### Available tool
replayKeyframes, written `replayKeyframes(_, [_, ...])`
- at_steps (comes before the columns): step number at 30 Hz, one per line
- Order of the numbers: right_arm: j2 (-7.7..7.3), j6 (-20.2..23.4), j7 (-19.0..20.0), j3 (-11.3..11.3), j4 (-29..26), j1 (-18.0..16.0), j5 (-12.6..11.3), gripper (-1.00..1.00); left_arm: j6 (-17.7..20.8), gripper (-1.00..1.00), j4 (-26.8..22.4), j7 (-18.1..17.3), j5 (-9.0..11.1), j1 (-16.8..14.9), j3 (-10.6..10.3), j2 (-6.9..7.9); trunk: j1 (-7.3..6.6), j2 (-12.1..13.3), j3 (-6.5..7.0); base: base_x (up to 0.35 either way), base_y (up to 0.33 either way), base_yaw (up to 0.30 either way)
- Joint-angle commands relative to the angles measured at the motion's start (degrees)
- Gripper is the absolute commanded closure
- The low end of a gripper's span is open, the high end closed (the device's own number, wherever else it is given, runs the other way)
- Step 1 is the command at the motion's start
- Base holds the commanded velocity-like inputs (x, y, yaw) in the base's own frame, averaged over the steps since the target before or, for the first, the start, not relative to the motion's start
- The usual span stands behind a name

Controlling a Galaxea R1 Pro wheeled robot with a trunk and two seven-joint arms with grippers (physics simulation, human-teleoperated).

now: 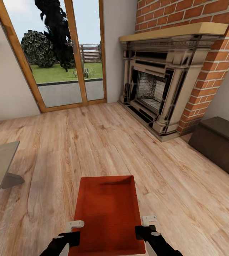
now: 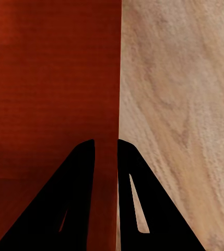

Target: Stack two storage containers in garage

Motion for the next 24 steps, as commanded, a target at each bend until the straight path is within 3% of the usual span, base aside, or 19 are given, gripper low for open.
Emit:
replayKeyframes(1, [-0.07, 0.27, -0.32, 0.38, -0.04, -0.02, -0.60, 1.00, 0.08, 1.00, -0.17, 0.67, 0.91, -0.05, -0.52, 0.09, -0.01, -0.02, -0.05, 0.000, 0.000, 0.000])
replayKeyframes(24, [-0.07, 0.27, -0.32, 0.38, -0.84, -0.02, -0.67, 1.00, 0.08, 1.00, -0.17, 0.70, 0.91, -0.05, -0.51, 0.10, -0.01, -0.02, -0.05, 0.000, 0.000, 0.000])
